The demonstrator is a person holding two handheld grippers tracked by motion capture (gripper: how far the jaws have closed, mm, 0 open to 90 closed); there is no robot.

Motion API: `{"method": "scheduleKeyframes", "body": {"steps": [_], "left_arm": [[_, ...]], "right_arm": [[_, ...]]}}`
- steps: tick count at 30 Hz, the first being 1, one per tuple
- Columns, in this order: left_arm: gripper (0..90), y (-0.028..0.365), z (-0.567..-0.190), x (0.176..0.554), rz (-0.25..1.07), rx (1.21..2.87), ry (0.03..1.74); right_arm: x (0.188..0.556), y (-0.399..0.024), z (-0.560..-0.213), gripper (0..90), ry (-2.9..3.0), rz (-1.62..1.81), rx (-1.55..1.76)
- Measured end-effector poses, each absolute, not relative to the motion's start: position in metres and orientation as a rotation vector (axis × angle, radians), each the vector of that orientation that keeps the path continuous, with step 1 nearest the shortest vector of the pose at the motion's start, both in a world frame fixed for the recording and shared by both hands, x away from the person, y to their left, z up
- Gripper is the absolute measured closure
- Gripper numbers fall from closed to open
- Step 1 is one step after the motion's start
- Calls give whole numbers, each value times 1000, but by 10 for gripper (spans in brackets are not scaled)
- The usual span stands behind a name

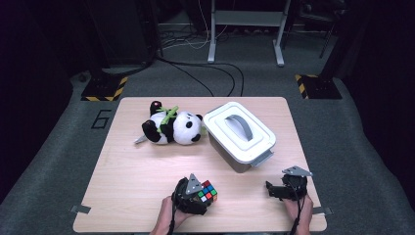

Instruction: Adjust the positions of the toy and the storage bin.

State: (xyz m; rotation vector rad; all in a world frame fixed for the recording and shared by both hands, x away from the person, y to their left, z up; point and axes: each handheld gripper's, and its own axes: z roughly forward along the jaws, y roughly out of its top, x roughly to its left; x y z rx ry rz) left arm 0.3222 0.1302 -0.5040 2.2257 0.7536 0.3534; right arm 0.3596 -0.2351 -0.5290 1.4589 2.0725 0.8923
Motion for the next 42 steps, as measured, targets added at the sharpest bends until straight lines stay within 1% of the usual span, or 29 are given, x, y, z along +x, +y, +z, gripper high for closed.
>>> {"method": "scheduleKeyframes", "body": {"steps": [11,22,27,30,33,34,42], "left_arm": [[340,137,-501,321,384,2232,749],[340,159,-495,328,408,2176,828],[340,175,-491,333,450,2161,876],[340,192,-486,336,479,2133,923],[340,198,-484,337,500,2124,936],[340,207,-482,338,518,2122,955],[340,232,-482,343,536,2088,1014]], "right_arm": [[360,-236,-529,38,2076,896,1454],[360,-235,-529,38,2076,896,1454],[360,-235,-529,38,2075,895,1454],[360,-235,-529,38,2075,892,1452],[360,-235,-529,36,2072,892,1453],[360,-235,-529,35,2073,890,1452],[360,-235,-529,30,2077,894,1453]]}}
